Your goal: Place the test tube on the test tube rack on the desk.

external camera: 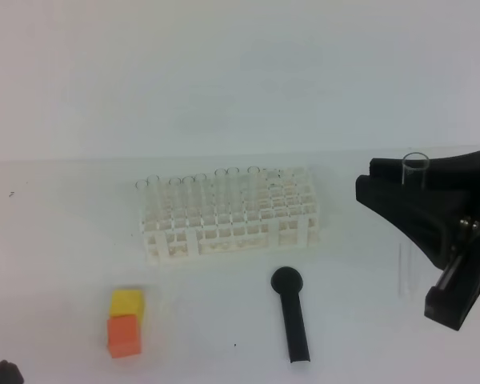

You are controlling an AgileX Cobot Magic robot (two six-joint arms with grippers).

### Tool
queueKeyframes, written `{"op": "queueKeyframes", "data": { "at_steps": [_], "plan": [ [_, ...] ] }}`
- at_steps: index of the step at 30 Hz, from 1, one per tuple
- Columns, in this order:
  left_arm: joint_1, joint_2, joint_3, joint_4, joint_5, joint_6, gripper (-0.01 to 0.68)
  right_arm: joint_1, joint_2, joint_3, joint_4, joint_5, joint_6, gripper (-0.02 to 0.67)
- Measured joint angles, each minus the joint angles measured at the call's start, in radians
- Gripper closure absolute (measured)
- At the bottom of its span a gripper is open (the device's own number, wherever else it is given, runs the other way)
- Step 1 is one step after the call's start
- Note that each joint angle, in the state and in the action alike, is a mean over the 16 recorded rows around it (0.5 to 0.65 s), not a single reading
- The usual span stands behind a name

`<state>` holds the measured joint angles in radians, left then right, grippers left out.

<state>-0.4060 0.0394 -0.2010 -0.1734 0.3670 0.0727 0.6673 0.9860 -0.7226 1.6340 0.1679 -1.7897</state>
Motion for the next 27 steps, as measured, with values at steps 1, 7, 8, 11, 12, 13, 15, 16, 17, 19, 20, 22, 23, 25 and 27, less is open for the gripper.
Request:
{"op": "queueKeyframes", "data": {
  "at_steps": [1, 7, 8, 11, 12, 13, 15, 16, 17, 19, 20, 22, 23, 25, 27],
  "plan": [
    [0.005, -0.005, 0.007, 0.000, -0.005, 0.001, 0.674, 0.000, 0.000, 0.000, 0.000, -0.003, -0.003, 0.536],
    [0.050, -0.037, 0.083, 0.003, -0.033, 0.002, 0.674, 0.000, 0.000, 0.000, 0.000, -0.019, -0.023, 0.536],
    [0.060, -0.041, 0.097, 0.004, -0.035, 0.002, 0.674, 0.000, 0.000, 0.000, 0.000, -0.022, -0.026, 0.536],
    [0.091, -0.048, 0.137, 0.006, -0.046, 0.002, 0.674, 0.000, 0.000, 0.001, 0.000, -0.030, -0.033, 0.536],
    [0.101, -0.049, 0.150, 0.007, -0.049, 0.002, 0.674, 0.000, 0.000, 0.001, 0.000, -0.032, -0.034, 0.536],
    [0.112, -0.049, 0.162, 0.008, -0.052, 0.002, 0.674, 0.000, 0.000, 0.002, 0.000, -0.034, -0.035, 0.536],
    [0.131, -0.049, 0.183, 0.009, -0.054, 0.002, 0.674, 0.000, 0.000, 0.002, 0.000, -0.036, -0.036, 0.536],
    [0.140, -0.049, 0.191, 0.010, -0.054, 0.002, 0.674, 0.000, 0.000, 0.003, 0.001, -0.037, -0.036, 0.536],
    [0.149, -0.049, 0.198, 0.011, -0.053, 0.002, 0.674, 0.000, 0.000, 0.003, 0.001, -0.037, -0.036, 0.536],
    [0.164, -0.049, 0.204, 0.012, -0.047, 0.003, 0.674, 0.000, 0.000, 0.004, 0.003, -0.037, -0.037, 0.536],
    [0.171, -0.049, 0.204, 0.013, -0.043, 0.003, 0.674, 0.000, 0.000, 0.004, 0.003, -0.037, -0.037, 0.536],
    [0.182, -0.049, 0.203, 0.014, -0.041, 0.003, 0.674, 0.000, 0.000, 0.005, 0.005, -0.037, -0.037, 0.536],
    [0.186, -0.049, 0.203, 0.014, -0.043, 0.003, 0.674, 0.000, 0.000, 0.005, 0.006, -0.037, -0.038, 0.536],
    [0.193, -0.049, 0.203, 0.013, -0.045, 0.003, 0.674, 0.000, 0.000, 0.005, 0.008, -0.037, -0.038, 0.536],
    [0.196, -0.049, 0.203, 0.013, -0.045, 0.003, 0.674, 0.000, 0.000, 0.006, 0.010, -0.037, -0.038, 0.536]
  ]
}}
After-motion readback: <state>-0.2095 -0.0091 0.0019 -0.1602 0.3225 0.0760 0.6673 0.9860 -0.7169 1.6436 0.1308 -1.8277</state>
